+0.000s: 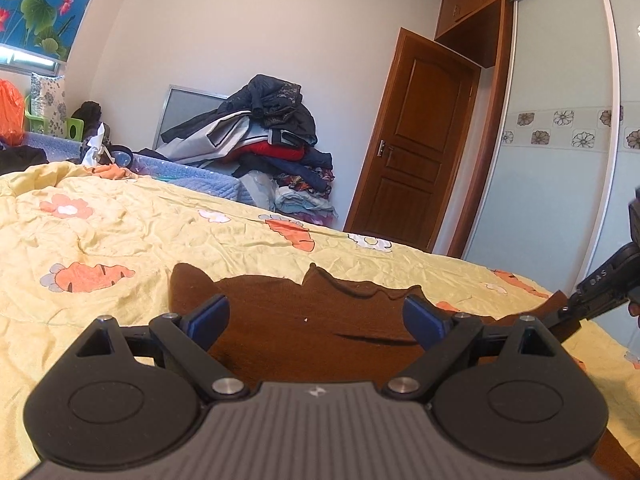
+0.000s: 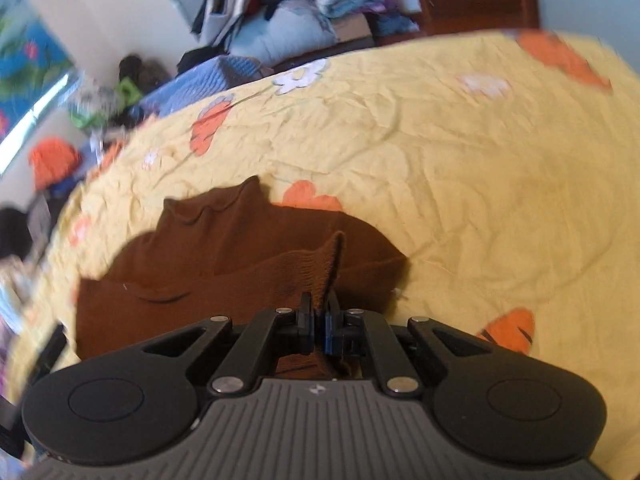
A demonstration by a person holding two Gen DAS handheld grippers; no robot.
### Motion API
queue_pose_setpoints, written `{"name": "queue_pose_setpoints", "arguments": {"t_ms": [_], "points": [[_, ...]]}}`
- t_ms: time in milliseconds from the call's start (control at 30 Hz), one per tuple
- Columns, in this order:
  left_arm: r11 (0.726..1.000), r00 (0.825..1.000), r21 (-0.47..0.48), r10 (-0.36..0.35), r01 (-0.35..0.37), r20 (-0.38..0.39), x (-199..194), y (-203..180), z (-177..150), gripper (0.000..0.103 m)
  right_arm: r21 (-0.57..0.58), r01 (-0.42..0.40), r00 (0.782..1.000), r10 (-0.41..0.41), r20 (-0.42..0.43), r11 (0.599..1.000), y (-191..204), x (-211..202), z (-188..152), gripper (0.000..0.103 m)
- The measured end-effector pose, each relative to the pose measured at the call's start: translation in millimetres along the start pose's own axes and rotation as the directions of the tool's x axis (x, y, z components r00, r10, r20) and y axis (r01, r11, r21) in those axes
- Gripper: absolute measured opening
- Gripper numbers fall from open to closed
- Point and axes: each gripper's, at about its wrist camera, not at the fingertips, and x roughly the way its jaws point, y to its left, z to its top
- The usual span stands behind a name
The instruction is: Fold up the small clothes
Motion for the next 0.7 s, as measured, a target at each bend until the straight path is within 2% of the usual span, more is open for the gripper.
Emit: {"name": "queue_pose_setpoints", "arguments": {"t_ms": [67, 133, 167, 267, 333, 367, 433, 500, 567, 600, 633, 667, 700], "points": [[1.0, 1.0, 0.002, 0.005, -0.005, -0.004, 1, 0, 0, 0.094, -0.031, -0.046, 0.999, 0.046, -0.017, 0.998, 28, 9, -2, 0.024], [1.0, 1.0, -0.008, 0.02, -0.02, -0.01, 0, 2, 2, 0.094, -0.024, -0.191, 0.981, 0.19, -0.043, 0.981, 50, 19, -5, 0.083], [0.999, 1.0, -0.02, 0.027, -0.027, -0.012, -1, 4, 4, 0.094, -0.025, -0.22, 0.975, 0.22, -0.023, 0.975, 55, 18, -6, 0.088], [0.997, 0.999, -0.055, 0.047, -0.048, -0.015, -12, 19, 20, 0.094, 0.006, -0.23, 0.972, 0.229, 0.058, 0.973, 50, 9, -3, 0.082], [0.992, 0.994, -0.066, 0.105, -0.104, 0.013, -14, 31, 33, 0.094, 0.055, -0.256, 0.961, 0.248, 0.118, 0.965, 38, 2, -4, 0.083], [0.987, 0.989, -0.066, 0.145, -0.145, -0.01, -6, 37, 40, 0.094, 0.066, -0.27, 0.956, 0.26, 0.134, 0.961, 35, 0, -6, 0.083], [0.977, 0.976, -0.071, 0.195, -0.203, -0.101, 18, 49, 50, 0.094, 0.079, -0.325, 0.942, 0.314, 0.12, 0.943, 31, 7, -10, 0.083], [0.982, 0.969, -0.072, 0.16, -0.176, -0.186, 38, 53, 49, 0.093, 0.092, -0.343, 0.939, 0.34, 0.05, 0.935, 35, 26, -18, 0.083], [0.991, 0.961, -0.001, 0.132, -0.136, -0.241, 53, 43, 43, 0.093, 0.073, -0.283, 0.959, 0.284, 0.004, 0.956, 35, 46, -26, 0.081], [0.989, 0.957, 0.064, 0.143, -0.131, -0.252, 58, 35, 39, 0.093, 0.074, -0.255, 0.967, 0.256, 0.006, 0.964, 30, 53, -29, 0.076], [0.979, 0.945, 0.143, 0.181, -0.146, -0.273, 67, 28, 32, 0.094, 0.082, -0.275, 0.961, 0.272, 0.045, 0.958, 23, 53, -31, 0.071], [0.961, 0.924, 0.217, 0.231, -0.169, -0.305, 77, 25, 23, 0.094, 0.128, -0.306, 0.952, 0.3, 0.059, 0.944, 13, 53, -31, 0.069], [0.946, 0.888, 0.266, 0.279, -0.187, -0.365, 91, 26, 12, 0.094, 0.185, -0.331, 0.944, 0.323, 0.073, 0.925, 4, 54, -31, 0.066]]}}
